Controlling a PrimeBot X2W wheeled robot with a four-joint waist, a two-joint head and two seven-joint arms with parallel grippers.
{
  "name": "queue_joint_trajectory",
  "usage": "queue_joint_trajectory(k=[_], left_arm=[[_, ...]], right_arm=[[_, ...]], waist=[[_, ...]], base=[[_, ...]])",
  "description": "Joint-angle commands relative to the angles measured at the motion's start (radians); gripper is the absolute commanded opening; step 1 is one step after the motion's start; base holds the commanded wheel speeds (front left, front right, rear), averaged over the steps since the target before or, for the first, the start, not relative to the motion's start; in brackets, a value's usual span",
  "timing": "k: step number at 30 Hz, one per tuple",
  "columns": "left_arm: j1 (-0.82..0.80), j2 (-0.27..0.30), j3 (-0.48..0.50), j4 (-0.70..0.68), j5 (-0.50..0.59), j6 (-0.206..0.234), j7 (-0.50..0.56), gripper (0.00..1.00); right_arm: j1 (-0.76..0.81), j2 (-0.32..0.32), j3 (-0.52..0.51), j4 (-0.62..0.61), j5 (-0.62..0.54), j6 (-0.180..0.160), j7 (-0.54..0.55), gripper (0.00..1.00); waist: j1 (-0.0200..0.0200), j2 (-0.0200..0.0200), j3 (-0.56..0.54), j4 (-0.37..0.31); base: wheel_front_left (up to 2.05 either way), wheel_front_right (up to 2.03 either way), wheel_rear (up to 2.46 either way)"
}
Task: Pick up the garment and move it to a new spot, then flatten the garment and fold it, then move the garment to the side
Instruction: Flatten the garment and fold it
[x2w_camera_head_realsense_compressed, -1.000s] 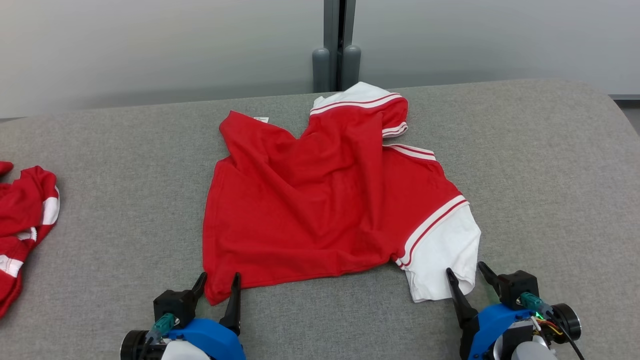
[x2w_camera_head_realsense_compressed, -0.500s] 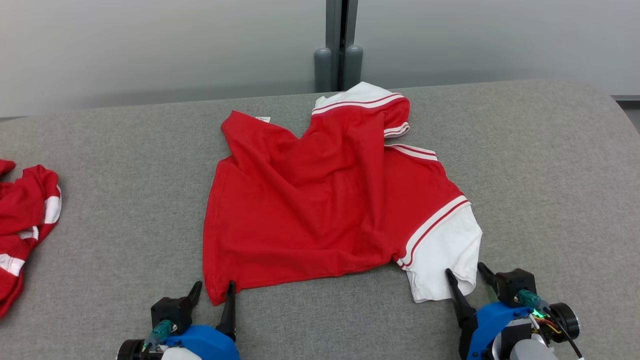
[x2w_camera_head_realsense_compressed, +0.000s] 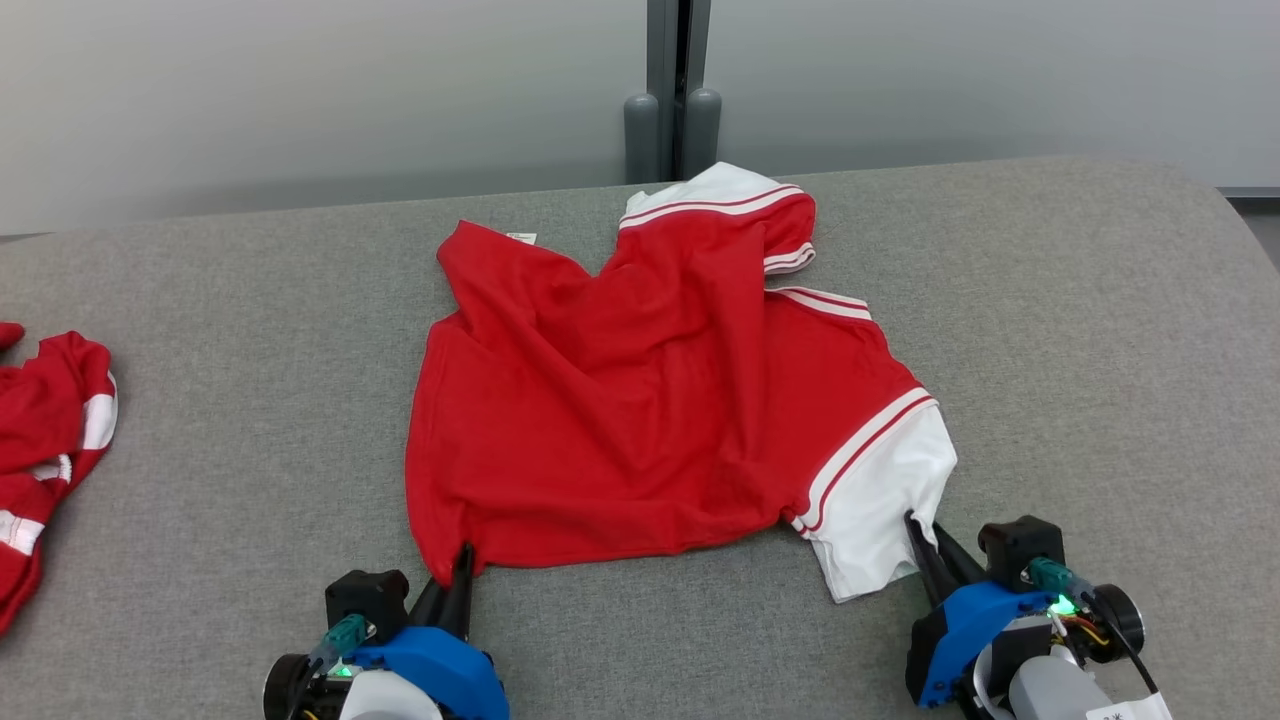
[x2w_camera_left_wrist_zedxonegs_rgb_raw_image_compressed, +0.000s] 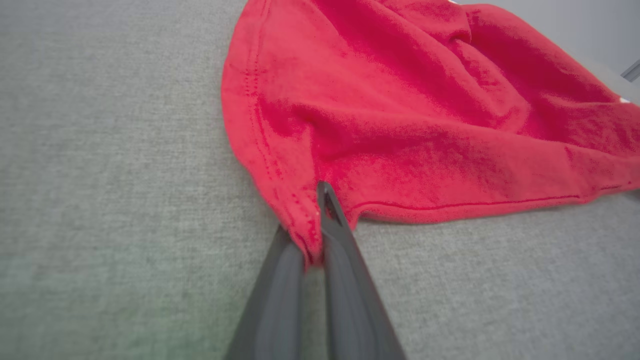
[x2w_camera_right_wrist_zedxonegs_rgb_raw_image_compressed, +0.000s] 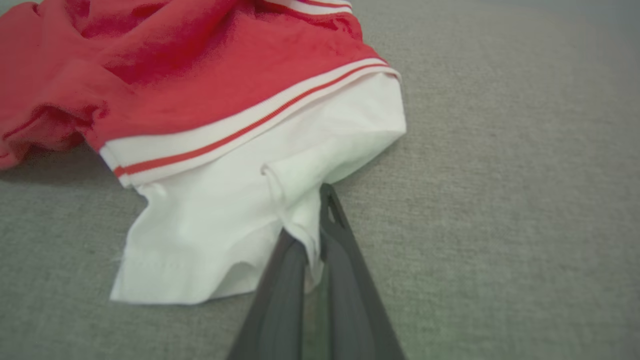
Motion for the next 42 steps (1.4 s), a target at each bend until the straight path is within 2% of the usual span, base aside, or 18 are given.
queue_joint_trajectory(k=[1,10,16,19,25,31,38,42], left_arm=[[-0.02,-0.001,-0.001,-0.017,-0.002,-0.001,0.002,0.0],[-0.047,0.028,0.026,-0.201,-0.004,-0.001,0.001,0.0],[-0.176,0.067,0.015,-0.282,-0.025,-0.001,0.001,0.0],[-0.292,0.1,-0.014,-0.278,-0.044,-0.001,0.001,0.0],[-0.603,0.162,-0.059,-0.211,-0.129,-0.001,0.004,0.0],[-0.944,0.2,-0.117,-0.119,-0.186,-0.001,0.045,0.0],[-1.285,0.202,-0.161,-0.023,-0.254,-0.001,0.071,0.0],[-1.414,0.194,-0.198,0.03,-0.278,-0.001,0.058,0.0]], right_arm=[[0.002,-0.001,-0.004,-0.023,0.007,0.0,0.0,0.0],[-0.007,-0.002,-0.041,-0.226,0.101,0.0,0.0,0.0],[-0.139,-0.03,-0.03,-0.299,0.193,0.0,0.0,0.0],[-0.265,-0.041,-0.013,-0.298,0.248,0.0,0.0,0.0],[-0.578,-0.057,0.016,-0.225,0.36,0.0,0.0,0.0],[-0.936,-0.078,0.024,-0.08,0.428,0.0,0.019,0.0],[-1.288,-0.126,0.094,0.057,0.383,0.0,0.027,0.0],[-1.417,-0.144,0.114,0.132,0.344,0.0,0.014,0.0]], waist=[[-0.0001,0.0001,-0.001,-0.001],[-0.0001,0.0001,0.005,0.003],[-0.0001,0.0001,0.042,0.003],[-0.0001,0.0001,0.074,-0.004],[-0.0001,0.0001,0.174,-0.016],[-0.0001,0.0001,0.293,-0.03],[-0.0001,0.0001,0.38,-0.045],[-0.0001,0.0001,0.4,-0.048]], base=[[0.0,0.0,0.0],[0.0,0.0,0.0],[0.0,0.0,0.0],[0.0,0.0,0.0],[0.0,0.0,0.0],[0.0,0.0,0.0],[0.0,0.0,0.0],[0.0,0.0,0.0]])
